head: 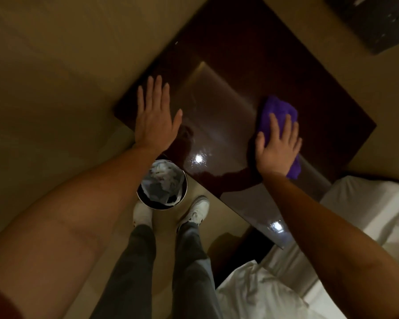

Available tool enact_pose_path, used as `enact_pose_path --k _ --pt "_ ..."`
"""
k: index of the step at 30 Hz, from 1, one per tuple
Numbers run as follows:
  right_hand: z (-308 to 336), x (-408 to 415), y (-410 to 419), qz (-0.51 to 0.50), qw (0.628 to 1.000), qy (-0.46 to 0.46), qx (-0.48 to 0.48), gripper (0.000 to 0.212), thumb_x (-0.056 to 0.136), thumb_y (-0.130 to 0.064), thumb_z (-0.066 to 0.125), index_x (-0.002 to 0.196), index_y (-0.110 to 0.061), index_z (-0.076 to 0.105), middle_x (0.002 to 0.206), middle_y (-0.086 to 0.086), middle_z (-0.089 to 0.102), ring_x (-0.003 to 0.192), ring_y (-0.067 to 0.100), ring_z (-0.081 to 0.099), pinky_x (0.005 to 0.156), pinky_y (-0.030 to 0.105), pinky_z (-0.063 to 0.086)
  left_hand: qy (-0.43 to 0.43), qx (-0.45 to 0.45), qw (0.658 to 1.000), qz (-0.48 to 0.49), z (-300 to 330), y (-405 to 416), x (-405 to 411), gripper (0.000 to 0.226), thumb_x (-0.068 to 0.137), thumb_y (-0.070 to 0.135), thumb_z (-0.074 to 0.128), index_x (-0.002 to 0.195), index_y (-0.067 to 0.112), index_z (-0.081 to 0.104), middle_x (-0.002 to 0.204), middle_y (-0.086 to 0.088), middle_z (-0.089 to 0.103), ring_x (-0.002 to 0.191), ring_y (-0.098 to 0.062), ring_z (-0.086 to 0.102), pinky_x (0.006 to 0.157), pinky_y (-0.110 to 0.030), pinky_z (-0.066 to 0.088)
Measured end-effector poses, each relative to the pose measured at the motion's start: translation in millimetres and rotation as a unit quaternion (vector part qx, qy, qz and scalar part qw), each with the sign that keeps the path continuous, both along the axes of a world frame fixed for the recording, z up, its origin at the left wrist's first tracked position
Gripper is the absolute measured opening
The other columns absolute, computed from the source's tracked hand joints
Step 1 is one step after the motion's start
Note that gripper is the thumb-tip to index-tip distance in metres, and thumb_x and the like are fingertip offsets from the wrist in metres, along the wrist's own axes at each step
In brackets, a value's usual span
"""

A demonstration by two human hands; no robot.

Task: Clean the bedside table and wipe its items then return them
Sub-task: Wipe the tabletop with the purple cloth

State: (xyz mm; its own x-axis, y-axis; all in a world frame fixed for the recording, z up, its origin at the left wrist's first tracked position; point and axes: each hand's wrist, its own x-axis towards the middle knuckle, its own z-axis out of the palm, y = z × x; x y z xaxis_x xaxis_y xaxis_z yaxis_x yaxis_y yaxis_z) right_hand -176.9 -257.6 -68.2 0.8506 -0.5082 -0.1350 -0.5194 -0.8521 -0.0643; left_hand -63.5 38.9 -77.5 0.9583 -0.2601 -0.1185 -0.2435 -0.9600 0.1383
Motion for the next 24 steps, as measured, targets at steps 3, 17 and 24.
enact_pose_path --k 3,17,24 --pt "-1.7 25.0 -33.5 -0.107 0.994 -0.011 -0.006 0.064 0.096 -0.052 0.037 0.158 -0.036 0.032 0.169 0.009 0.025 0.156 0.036 0.021 0.122 0.059 0.022 -0.013 0.01 1.0 0.003 -7.3 2.5 1.9 0.077 0.105 0.059 0.016 0.159 0.004 0.018 0.169 -0.019 0.013 0.158 -0.034 0.007 0.126 -0.055 0.013" --pt "-3.9 267.1 46.7 0.022 0.998 -0.045 0.038 0.064 0.098 -0.051 0.029 0.161 -0.038 0.025 0.171 0.009 0.017 0.157 0.037 0.013 0.125 0.056 0.014 -0.04 0.007 0.999 -0.005 -12.7 1.9 5.0 0.082 0.104 0.061 0.017 0.159 0.001 0.018 0.168 -0.02 0.016 0.157 -0.033 0.01 0.127 -0.053 0.014" --pt "-5.9 178.6 134.1 0.25 0.968 -0.028 0.018 0.059 0.101 -0.05 0.033 0.159 -0.037 0.031 0.169 0.009 0.024 0.157 0.038 0.016 0.122 0.062 0.019 -0.068 -0.109 0.991 0.021 -10.0 5.5 3.3 0.08 0.105 0.059 0.022 0.156 -0.002 0.027 0.166 -0.021 0.024 0.156 -0.035 0.018 0.125 -0.055 0.018"
